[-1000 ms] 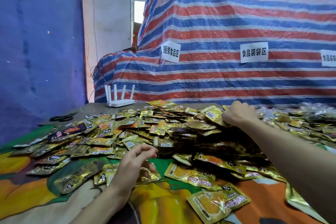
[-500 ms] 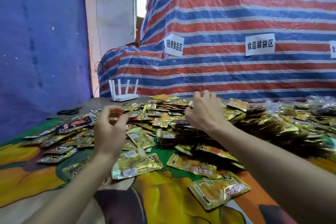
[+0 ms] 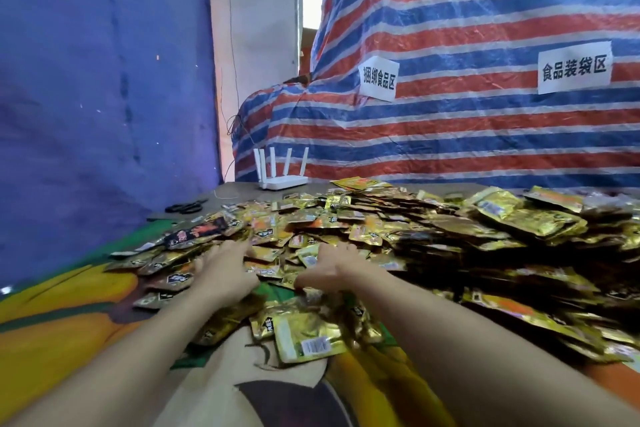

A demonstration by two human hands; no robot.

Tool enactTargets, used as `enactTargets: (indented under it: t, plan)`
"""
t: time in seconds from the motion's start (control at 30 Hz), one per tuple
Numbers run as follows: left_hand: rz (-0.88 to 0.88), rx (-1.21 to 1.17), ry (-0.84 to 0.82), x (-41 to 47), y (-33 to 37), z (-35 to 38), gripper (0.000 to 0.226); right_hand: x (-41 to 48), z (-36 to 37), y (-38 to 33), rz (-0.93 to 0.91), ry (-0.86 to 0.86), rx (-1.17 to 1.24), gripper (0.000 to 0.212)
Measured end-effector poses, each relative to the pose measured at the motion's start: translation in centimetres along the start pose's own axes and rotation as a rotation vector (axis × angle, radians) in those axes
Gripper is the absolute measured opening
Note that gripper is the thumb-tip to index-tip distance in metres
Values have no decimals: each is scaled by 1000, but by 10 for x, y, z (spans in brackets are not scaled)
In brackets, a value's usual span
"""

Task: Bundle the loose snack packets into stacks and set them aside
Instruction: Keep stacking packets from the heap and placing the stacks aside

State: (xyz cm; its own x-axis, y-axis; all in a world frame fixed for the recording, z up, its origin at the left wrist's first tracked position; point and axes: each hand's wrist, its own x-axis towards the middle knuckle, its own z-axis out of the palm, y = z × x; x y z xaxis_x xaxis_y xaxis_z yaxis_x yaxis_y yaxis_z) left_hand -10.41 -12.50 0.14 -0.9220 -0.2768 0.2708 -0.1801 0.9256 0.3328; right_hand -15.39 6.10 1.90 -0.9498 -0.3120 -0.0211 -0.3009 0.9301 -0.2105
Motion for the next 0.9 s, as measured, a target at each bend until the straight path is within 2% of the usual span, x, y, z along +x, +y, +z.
enactTargets:
  t: [0.1,0.17,0.2,0.27,0.4,0.53,0.63,0.73,0.8,0.9]
  plan:
    - [77,78,-139,22,1,-5,80,10,-7,-2,8,-128,-9,90]
    - [70,91,-260,33,1,-8,84,10,-12,-3,-14,-204,37,96]
    - [68,109,-295,37,0,-7,80,10,-11,-4,-37,-203,65,88]
    - [92,161,-273,39,0,-1,63,11,-7,-5,-74,-119,99,59]
    - [166,176,-2,30,3,4,35,11,-2,-9,-82,61,162,29]
    - [198,52,298,11,11,-5,20,6,-1,-16,-92,107,76,30]
    - [204,-213,529,-3,17,-17,13,0,-3,-20,-109,13,56,42]
    - [97,-460,682,-16,27,-32,14,-9,-6,-23,-117,-9,31,50]
    - [-4,-672,753,-27,34,-41,15,-17,-9,-27,-210,32,-96,38]
    - [-113,-945,845,-43,44,-52,16,-30,-15,-37,-375,70,-287,9]
